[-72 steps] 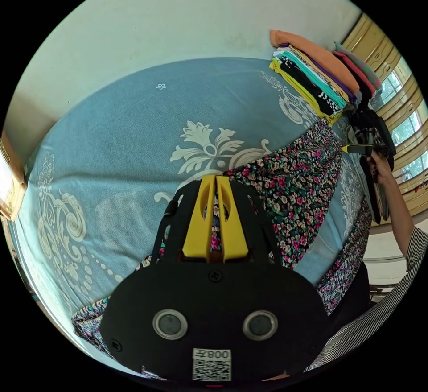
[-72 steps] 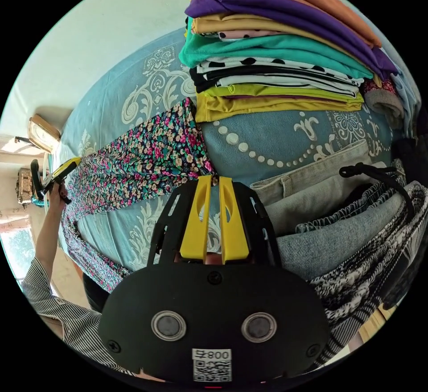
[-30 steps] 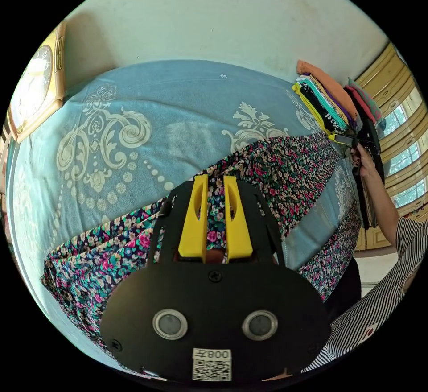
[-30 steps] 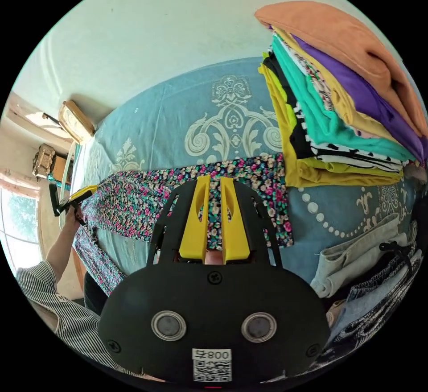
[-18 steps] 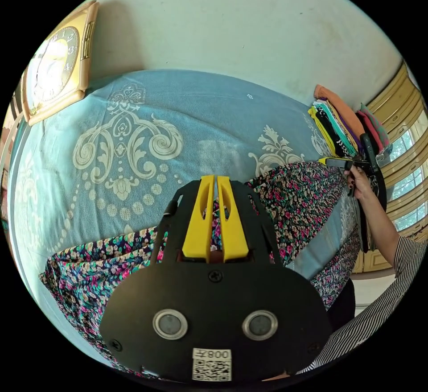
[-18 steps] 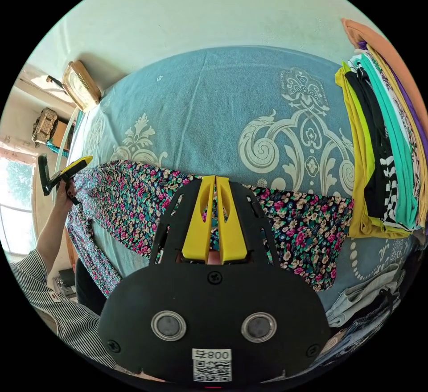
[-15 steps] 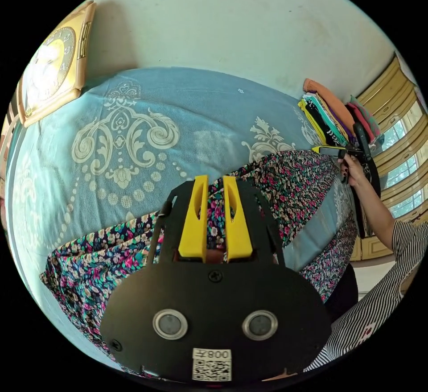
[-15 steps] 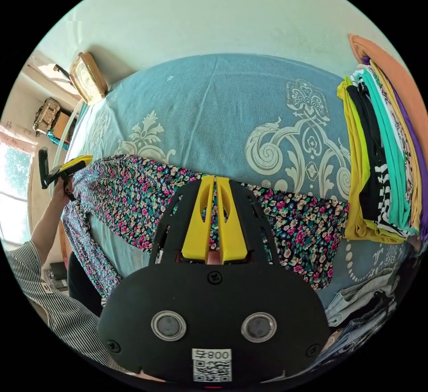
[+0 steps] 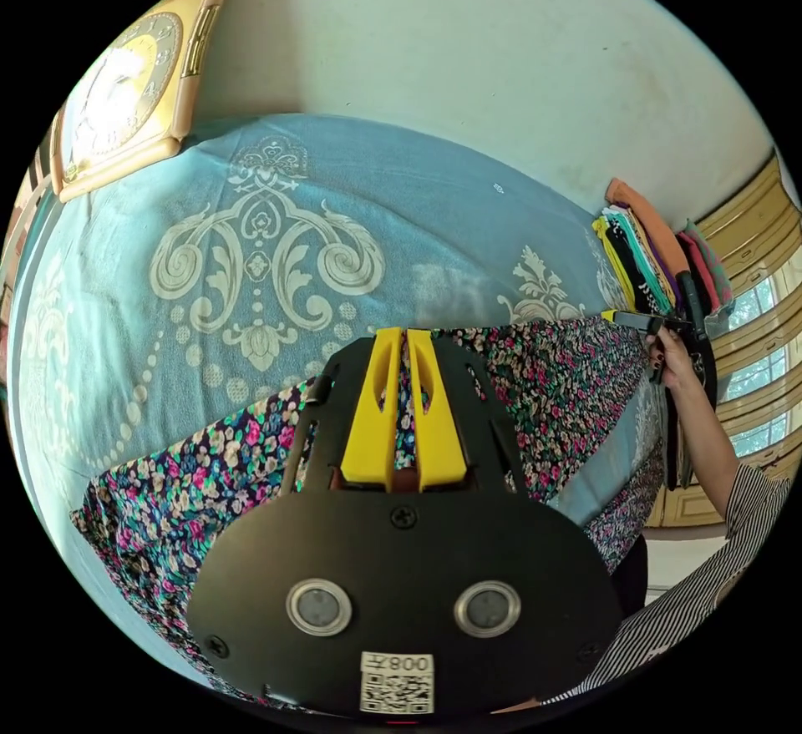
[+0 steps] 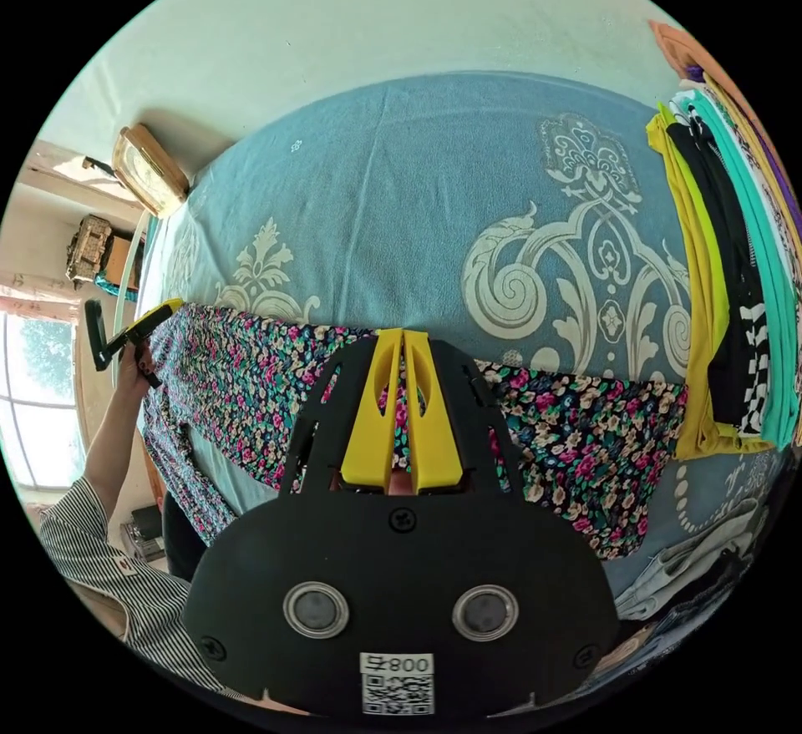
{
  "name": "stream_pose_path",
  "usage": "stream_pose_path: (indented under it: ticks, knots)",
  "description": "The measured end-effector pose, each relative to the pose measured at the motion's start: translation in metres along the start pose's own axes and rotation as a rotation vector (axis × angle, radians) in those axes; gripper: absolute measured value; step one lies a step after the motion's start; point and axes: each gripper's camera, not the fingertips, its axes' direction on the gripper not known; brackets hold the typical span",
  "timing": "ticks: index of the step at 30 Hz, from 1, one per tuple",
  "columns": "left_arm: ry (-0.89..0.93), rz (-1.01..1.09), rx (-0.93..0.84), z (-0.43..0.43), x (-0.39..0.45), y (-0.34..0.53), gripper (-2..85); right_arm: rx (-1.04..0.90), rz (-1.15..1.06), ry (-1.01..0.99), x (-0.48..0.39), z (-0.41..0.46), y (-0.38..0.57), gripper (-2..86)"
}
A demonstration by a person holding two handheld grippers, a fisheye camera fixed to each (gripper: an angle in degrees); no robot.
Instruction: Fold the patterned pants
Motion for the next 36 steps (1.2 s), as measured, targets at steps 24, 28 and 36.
stream_pose_path:
  ticks: [24, 28, 36]
  knots:
    - [0.102, -0.052, 0.082, -0.042, -0.049, 0.129, 3.0, -0.066, -0.468, -0.123, -0.193, 0.08, 0.122, 5.5]
    - [0.188, 0.174, -0.094, -0.008, 0.008, 0.154, 5.6, -0.045, -0.491, 0.021, -0.2, 0.081, 0.136, 6.1]
    - [0.034, 0.246, -0.2, 0.025, 0.041, 0.175, 1.2, -0.068, -0.483, 0.155, -0.184, 0.089, 0.146, 4.5]
